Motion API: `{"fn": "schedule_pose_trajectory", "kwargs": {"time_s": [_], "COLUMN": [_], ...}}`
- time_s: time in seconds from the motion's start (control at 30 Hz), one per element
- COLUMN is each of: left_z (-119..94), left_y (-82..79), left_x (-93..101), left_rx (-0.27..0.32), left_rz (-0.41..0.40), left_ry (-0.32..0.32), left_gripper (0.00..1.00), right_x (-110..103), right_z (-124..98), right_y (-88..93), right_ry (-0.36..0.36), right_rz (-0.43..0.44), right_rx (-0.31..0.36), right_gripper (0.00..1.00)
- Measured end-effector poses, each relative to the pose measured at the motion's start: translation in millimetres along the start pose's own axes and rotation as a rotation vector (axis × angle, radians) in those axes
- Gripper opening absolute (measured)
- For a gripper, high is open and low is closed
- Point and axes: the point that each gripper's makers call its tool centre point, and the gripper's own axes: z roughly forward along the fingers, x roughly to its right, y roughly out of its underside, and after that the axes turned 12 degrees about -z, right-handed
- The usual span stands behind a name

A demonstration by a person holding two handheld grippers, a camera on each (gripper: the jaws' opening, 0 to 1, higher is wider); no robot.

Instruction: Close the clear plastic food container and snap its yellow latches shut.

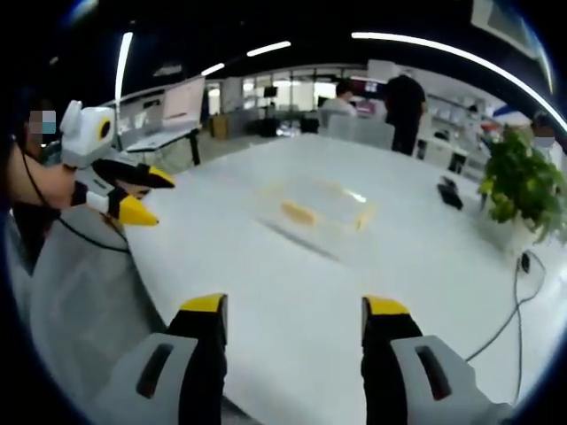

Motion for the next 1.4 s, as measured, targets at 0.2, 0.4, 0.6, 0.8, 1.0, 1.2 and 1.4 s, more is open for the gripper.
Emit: {"fn": "schedule_pose_trajectory", "kwargs": {"time_s": [0.2, 0.4, 0.6, 0.8, 1.0, 1.2, 1.4], "left_z": [-1.4, -1.2, -0.1, 0.8, 1.5, 2.6, 1.5], "left_y": [0.2, 0.0, -2.4, -2.8, -1.7, -0.8, -1.8], "left_x": [-0.5, -2.4, -3.3, -2.8, -2.2, -1.2, -1.2], "left_rx": [-0.003, -0.004, -0.007, -0.006, -0.013, -0.017, -0.011], "left_rz": [-0.003, -0.003, -0.001, 0.002, 0.005, 0.008, 0.006], "left_ry": [0.000, -0.002, -0.004, -0.004, -0.001, 0.001, -0.001], "left_gripper": [0.49, 0.50, 0.49, 0.49, 0.49, 0.49, 0.49], "right_x": [-0.2, -2.0, -2.6, -2.6, -2.0, -3.1, -3.4], "right_z": [-0.7, 3.2, 6.8, 7.5, 7.3, 7.5, 7.2], "right_y": [-0.9, -6.3, -7.9, -6.5, -5.5, -4.6, -5.6], "right_ry": [-0.003, -0.012, -0.022, -0.025, -0.025, -0.027, -0.027], "right_rz": [-0.003, -0.015, -0.019, -0.016, -0.016, -0.018, -0.018], "right_rx": [-0.006, -0.001, 0.003, -0.001, -0.004, -0.007, -0.004], "right_gripper": [0.59, 0.59, 0.59, 0.59, 0.59, 0.58, 0.58]}}
